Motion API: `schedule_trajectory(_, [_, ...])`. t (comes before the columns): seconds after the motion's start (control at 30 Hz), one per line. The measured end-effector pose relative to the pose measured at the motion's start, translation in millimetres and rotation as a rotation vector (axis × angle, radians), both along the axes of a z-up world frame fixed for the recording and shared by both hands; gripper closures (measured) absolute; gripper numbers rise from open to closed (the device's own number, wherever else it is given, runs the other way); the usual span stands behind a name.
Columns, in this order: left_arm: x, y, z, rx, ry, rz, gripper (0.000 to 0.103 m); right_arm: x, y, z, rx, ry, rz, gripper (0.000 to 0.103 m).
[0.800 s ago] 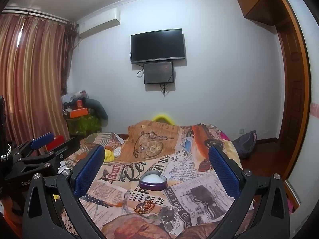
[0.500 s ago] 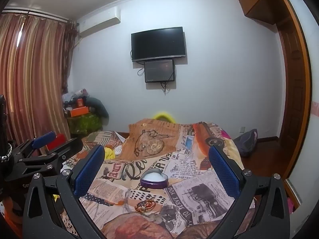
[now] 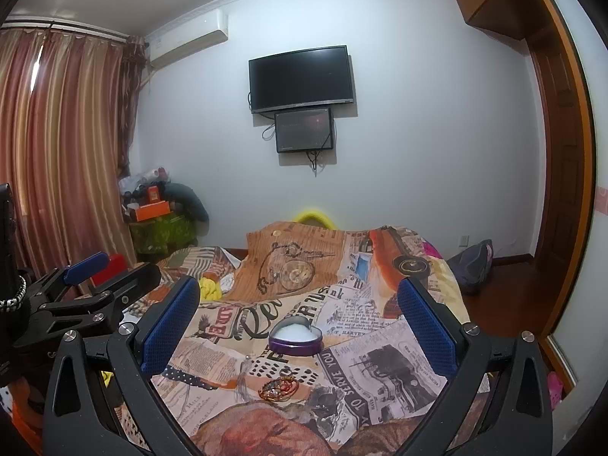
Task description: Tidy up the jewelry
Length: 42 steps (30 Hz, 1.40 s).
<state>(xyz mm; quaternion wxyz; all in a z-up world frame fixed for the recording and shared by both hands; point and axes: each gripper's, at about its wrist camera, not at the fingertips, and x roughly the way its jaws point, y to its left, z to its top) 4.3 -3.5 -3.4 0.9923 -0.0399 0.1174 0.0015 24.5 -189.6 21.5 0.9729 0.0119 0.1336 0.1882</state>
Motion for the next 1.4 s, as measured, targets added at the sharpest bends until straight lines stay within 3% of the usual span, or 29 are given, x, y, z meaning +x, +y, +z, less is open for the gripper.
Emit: schedule_trajectory(1.4, [3.7,0.4,-3.3,-0.005,0.009,0.001,0.0,2.2,-1.6,-2.0,0.001,0.013,0.004,0.0])
